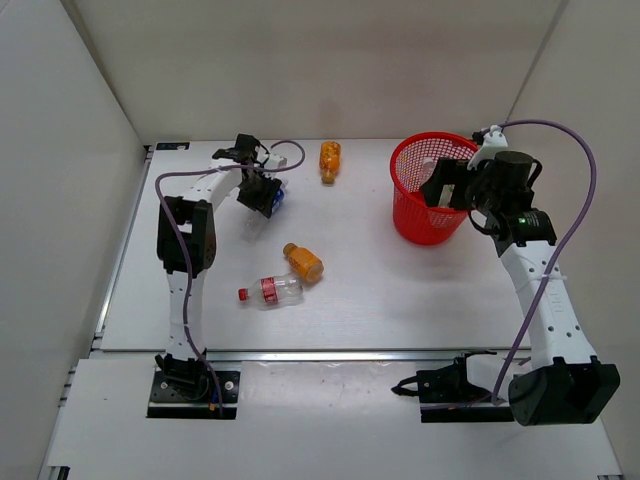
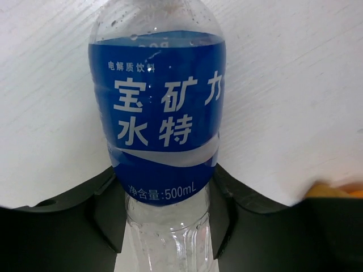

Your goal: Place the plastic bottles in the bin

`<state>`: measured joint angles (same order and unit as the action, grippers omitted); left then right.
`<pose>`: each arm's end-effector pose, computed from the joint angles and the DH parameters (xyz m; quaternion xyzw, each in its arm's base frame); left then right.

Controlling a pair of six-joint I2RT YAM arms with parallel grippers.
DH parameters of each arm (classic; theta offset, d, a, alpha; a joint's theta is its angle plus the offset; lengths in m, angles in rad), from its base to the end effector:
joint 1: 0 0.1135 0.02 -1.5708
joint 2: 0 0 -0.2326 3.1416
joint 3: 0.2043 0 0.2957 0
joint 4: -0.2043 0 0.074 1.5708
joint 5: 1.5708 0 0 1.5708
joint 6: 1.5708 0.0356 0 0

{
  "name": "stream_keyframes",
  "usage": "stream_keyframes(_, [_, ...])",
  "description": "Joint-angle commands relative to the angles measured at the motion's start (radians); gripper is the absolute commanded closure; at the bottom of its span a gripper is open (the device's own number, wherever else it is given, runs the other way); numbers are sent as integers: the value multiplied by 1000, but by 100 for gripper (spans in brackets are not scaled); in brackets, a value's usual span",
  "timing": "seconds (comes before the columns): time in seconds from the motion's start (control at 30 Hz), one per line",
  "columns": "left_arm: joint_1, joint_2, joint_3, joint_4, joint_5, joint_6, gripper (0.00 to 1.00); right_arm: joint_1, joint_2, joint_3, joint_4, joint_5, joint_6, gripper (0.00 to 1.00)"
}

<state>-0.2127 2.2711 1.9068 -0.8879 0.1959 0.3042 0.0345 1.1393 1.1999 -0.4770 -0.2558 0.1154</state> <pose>0.4833 -0.1115 0.1408 0.2661 0.9460 -0.0892 0.1621 0.3068 0.0196 0.3583 -0.0359 0.8333 0.1471 0.5317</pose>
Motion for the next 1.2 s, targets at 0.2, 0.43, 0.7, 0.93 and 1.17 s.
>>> stream_keyframes(0.2, [-16,-353,-211,219,161,-126,60,143,-3,24,37,29,59,1])
stream_keyframes(0.43, [-91,-657,-457,518,465,-334,59,298,36,-20,222,-83,170,0])
stream_keyframes(0.7, [-284,-797,-768,996,729,-693,55,358,56,-97,519,-183,331,1])
stream_keyframes(0.93, [-336,-786,-836,1235,830,-896,54,384,27,-204,695,-260,415,3])
stream_keyframes(1.17, [-379,-774,-828,1397,869,-1004,54,432,40,-229,686,-221,446,22])
